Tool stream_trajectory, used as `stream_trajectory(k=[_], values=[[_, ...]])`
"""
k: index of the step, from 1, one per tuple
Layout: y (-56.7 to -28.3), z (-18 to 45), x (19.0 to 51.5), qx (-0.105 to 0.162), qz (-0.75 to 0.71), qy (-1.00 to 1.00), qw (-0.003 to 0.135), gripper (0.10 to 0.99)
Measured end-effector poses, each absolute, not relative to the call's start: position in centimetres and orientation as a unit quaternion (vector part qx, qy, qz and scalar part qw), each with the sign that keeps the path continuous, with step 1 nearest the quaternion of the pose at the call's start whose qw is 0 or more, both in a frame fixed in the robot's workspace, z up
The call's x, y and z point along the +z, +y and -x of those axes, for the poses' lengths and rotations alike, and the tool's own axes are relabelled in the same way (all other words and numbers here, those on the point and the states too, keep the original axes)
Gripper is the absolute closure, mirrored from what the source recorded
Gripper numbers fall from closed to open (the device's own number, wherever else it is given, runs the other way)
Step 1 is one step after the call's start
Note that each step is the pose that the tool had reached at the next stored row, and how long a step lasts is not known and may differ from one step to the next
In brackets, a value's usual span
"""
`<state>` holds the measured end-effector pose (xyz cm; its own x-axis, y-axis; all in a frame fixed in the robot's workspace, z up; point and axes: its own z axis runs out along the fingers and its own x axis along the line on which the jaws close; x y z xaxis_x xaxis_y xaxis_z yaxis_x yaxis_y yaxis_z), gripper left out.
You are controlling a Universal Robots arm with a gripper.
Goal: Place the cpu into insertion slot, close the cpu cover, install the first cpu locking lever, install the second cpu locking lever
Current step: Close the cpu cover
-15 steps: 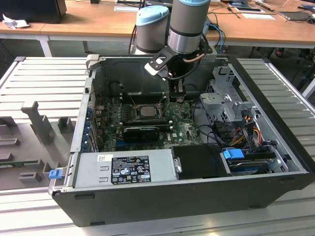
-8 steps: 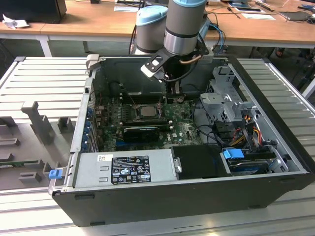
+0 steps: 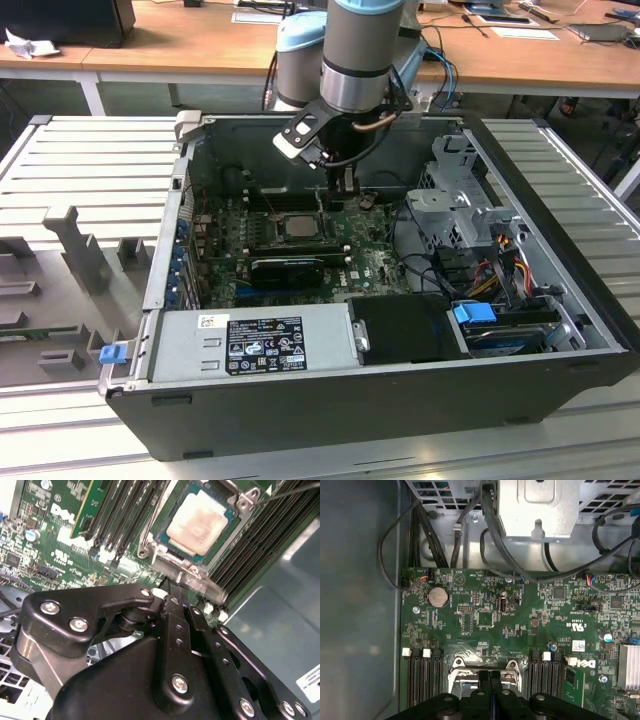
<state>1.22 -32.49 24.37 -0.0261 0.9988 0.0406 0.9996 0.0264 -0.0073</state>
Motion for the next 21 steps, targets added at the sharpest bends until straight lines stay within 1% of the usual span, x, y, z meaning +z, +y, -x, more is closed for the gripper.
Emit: stream_trajectory(k=[10,21], values=[[-32.5,0.1,22.6,-0.011,0.666,-0.746,0.018,0.98],[-32.5,2.3,22.6,-0.012,0.665,-0.746,0.018,0.98]])
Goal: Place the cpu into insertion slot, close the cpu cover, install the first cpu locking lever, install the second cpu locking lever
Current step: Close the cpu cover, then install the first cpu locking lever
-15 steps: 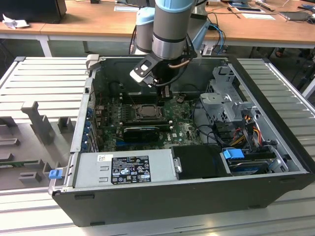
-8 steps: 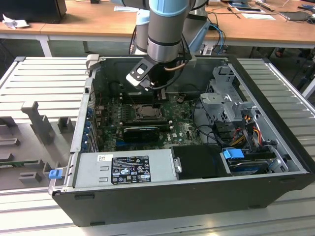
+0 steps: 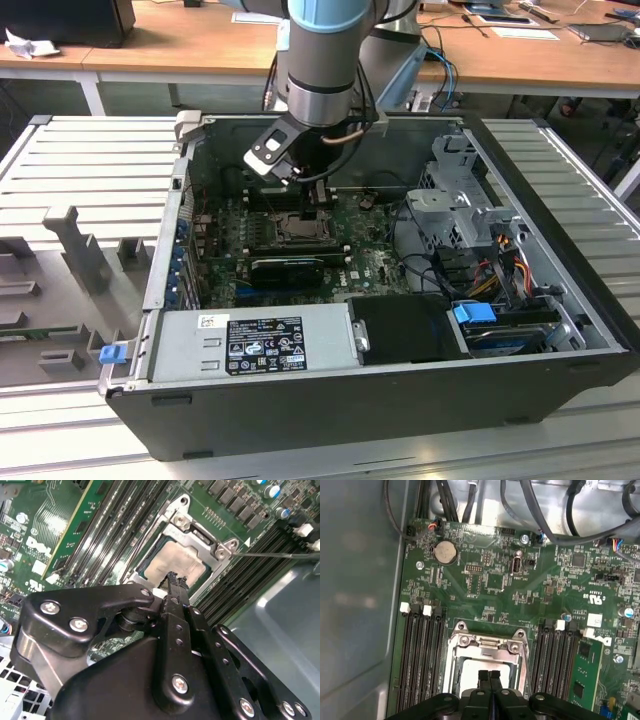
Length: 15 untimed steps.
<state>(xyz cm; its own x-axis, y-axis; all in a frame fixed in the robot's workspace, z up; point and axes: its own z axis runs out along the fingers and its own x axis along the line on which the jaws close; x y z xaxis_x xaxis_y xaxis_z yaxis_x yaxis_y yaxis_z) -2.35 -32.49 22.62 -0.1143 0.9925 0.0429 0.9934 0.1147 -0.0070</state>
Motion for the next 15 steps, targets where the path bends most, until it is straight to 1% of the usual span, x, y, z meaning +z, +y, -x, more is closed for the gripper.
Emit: stream_trajectory(k=[10,15], values=[[-32.49,3.01,22.63,-0.012,0.665,-0.746,0.018,0.98],[-32.5,3.05,23.13,-0.012,0.665,-0.746,0.018,0.98]])
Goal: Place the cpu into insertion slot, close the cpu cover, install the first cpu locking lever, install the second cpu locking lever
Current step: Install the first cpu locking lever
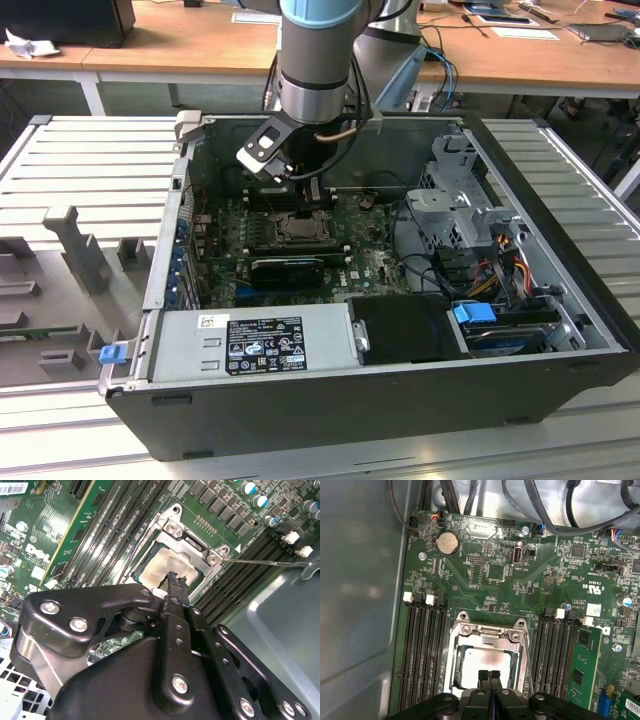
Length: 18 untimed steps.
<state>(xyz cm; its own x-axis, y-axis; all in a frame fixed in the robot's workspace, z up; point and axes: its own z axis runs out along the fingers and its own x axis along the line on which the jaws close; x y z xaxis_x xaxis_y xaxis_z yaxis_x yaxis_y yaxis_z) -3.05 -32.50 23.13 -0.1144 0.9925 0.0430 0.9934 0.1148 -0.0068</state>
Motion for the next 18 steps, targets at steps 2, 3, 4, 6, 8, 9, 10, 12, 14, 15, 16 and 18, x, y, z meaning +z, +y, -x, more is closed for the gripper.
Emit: stream_trajectory(k=[2,3,4,6,8,9,10,12,14,15,16,18], values=[[-32.5,3.05,23.25,-0.012,0.665,-0.746,0.018,0.98],[-32.5,3.05,23.32,-0.012,0.665,-0.746,0.018,0.98],[-32.49,3.05,23.34,-0.012,0.665,-0.746,0.018,0.98],[-32.5,3.05,23.37,-0.012,0.665,-0.746,0.018,0.98],[-32.5,3.05,23.38,-0.012,0.665,-0.746,0.018,0.98],[-32.5,3.05,23.38,-0.012,0.665,-0.746,0.018,0.98],[-32.5,3.05,23.39,-0.012,0.665,-0.746,0.018,0.98],[-32.5,3.05,23.47,-0.012,0.665,-0.746,0.018,0.98],[-32.5,3.05,23.55,-0.012,0.665,-0.746,0.018,0.98],[-32.5,3.05,23.64,-0.012,0.665,-0.746,0.018,0.98],[-32.5,3.05,23.78,-0.012,0.665,-0.746,0.018,0.98],[-32.5,3.05,24.09,-0.012,0.665,-0.746,0.018,0.98]])
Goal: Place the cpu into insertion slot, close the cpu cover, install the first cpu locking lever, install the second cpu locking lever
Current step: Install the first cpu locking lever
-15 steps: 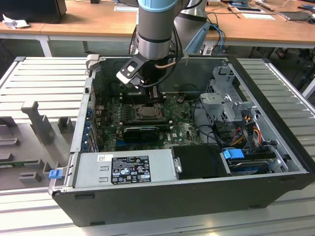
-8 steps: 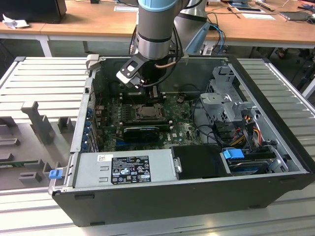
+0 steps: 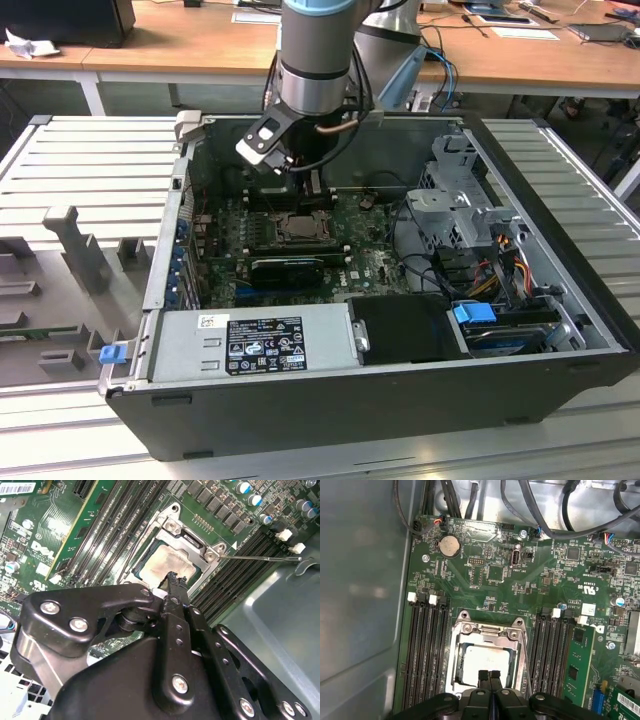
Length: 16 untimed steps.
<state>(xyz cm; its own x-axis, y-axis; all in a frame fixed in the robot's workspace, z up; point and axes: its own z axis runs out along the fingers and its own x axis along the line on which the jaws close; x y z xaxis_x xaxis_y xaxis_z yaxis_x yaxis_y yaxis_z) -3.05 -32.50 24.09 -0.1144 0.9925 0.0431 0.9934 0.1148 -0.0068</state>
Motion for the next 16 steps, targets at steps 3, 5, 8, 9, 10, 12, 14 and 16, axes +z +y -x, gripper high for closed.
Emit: stream_trajectory(k=[3,5,8,9,10,12,14,16], values=[[-32.5,3.1,24.3,-0.012,0.665,-0.746,0.018,0.98],[-32.5,3.1,24.4,-0.012,0.665,-0.746,0.018,0.98],[-32.5,3.1,24.6,-0.012,0.665,-0.746,0.018,0.98],[-32.5,3.1,24.6,-0.012,0.665,-0.746,0.018,0.98],[-32.5,3.1,24.7,-0.012,0.665,-0.746,0.018,0.98],[-32.5,3.1,24.9,-0.012,0.665,-0.746,0.018,0.98],[-32.5,3.1,25.0,-0.012,0.665,-0.746,0.018,0.98],[-32.5,3.1,25.3,-0.012,0.665,-0.746,0.018,0.98]])
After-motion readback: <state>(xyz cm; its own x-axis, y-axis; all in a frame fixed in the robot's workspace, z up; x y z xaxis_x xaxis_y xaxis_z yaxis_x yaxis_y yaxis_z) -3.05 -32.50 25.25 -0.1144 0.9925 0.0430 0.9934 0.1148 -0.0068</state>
